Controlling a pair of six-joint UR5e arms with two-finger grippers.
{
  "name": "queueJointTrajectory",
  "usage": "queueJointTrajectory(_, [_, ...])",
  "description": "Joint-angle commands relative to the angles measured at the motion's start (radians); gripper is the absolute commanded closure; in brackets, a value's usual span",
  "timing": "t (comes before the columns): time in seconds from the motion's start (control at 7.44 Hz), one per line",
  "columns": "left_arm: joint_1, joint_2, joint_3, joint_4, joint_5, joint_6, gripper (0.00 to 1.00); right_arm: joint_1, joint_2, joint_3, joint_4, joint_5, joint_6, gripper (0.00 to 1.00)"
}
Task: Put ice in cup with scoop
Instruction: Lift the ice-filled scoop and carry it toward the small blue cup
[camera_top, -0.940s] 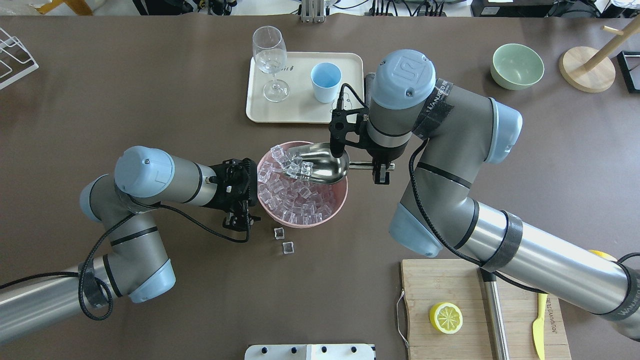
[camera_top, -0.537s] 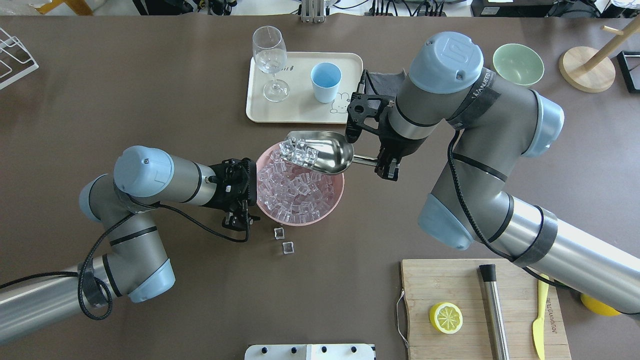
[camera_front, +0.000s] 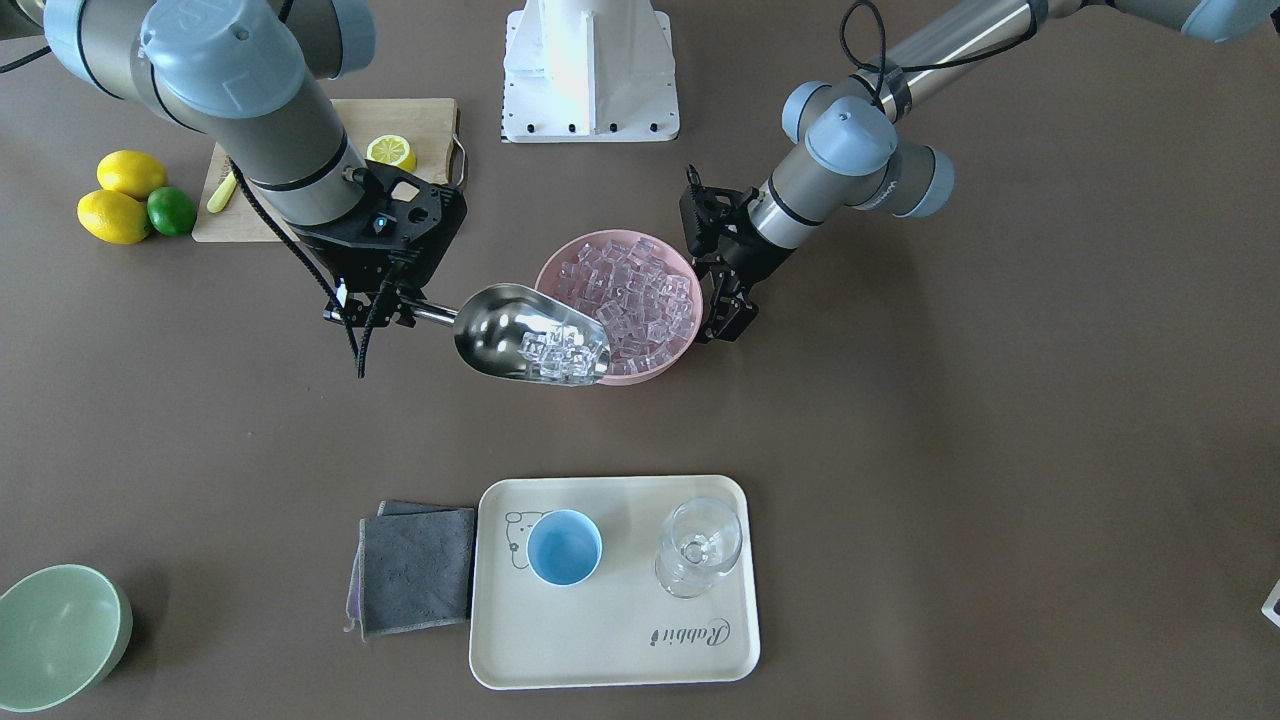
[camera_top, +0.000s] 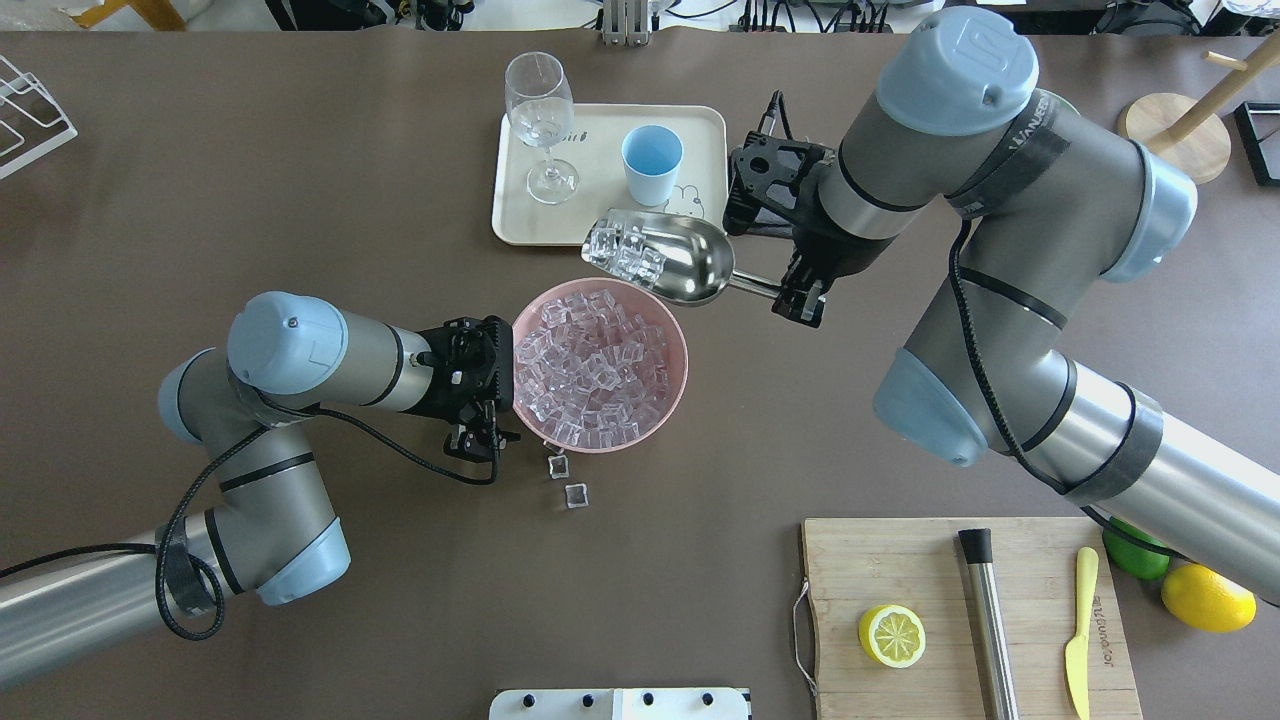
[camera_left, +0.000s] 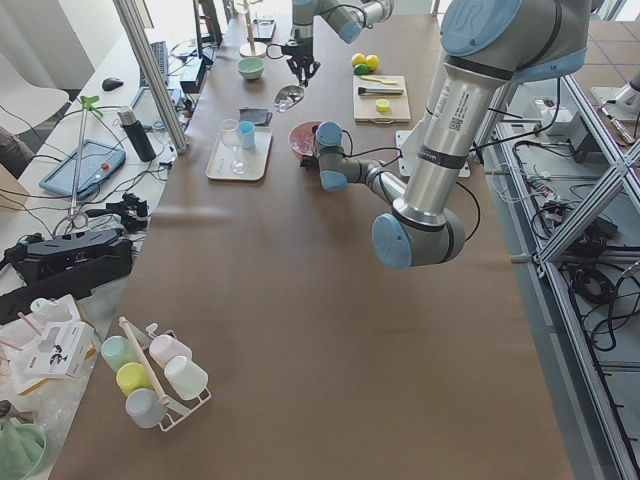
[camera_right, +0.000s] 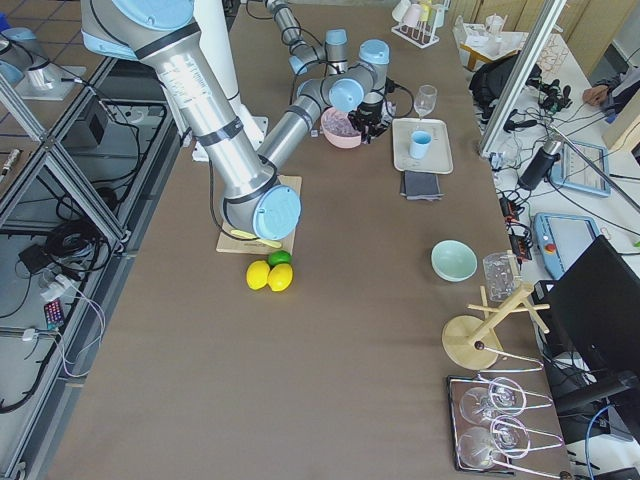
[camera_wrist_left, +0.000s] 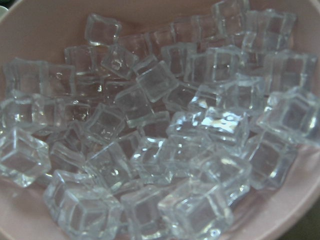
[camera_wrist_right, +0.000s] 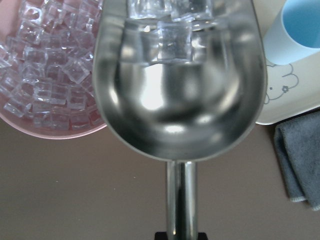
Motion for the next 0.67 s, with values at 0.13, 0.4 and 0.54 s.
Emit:
queueJointTrajectory(0.13, [0.0,0.0,-0.002,0.0,-0.002,0.0,0.01,0.096,0.137,-0.173,-0.087,-0.058,0.075,1.0])
queueJointTrajectory(0.4, [-0.02,0.008,-0.008,0.0,-0.012,0.003,0.01,0.11,0.204,-0.281,-0.139,-0.066,0.065,1.0])
queueJointTrajectory(0.54, [-0.032,0.021,-0.015,0.0,-0.023,0.005,0.01,0.111,0.263,-0.347,-0.194,-0.078,0.024,1.0])
